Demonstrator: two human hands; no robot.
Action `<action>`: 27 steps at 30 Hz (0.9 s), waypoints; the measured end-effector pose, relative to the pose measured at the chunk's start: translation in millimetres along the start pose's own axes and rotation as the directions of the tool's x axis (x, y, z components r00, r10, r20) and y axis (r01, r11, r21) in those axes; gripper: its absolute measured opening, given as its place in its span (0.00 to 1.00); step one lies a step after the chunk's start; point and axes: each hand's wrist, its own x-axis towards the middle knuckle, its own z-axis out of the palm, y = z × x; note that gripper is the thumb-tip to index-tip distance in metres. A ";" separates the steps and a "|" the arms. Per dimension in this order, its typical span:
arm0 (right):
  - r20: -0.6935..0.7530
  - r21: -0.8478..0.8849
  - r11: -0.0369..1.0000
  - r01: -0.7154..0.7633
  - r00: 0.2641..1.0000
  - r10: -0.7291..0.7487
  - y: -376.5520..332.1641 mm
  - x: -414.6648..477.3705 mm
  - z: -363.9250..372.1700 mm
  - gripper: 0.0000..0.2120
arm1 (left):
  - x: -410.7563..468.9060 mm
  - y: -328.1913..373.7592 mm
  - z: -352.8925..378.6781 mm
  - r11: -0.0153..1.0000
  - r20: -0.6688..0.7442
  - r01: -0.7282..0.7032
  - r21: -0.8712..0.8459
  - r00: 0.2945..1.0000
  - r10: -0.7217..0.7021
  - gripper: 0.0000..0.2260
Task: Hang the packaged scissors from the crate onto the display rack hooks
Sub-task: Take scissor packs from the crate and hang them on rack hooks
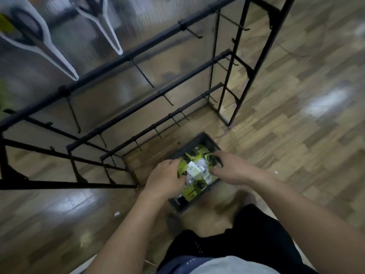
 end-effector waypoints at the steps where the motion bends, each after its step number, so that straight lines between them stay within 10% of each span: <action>1: 0.029 -0.002 1.000 0.003 1.000 -0.003 1.7 7.3 4.7 0.36 | 5.5 -4.9 6.1 1.000 0.010 0.020 -0.003 1.000 -0.020 0.26; 15: 0.369 -0.353 0.924 0.148 0.929 -0.008 178.8 306.5 67.1 0.22 | 243.2 -9.6 232.9 0.934 0.204 0.296 -0.199 0.945 -0.256 0.20; 27: 0.517 -0.457 0.861 0.222 0.854 0.054 295.3 556.6 299.7 0.25 | 431.8 -135.1 516.1 0.946 0.288 0.322 -0.040 0.910 -0.297 0.19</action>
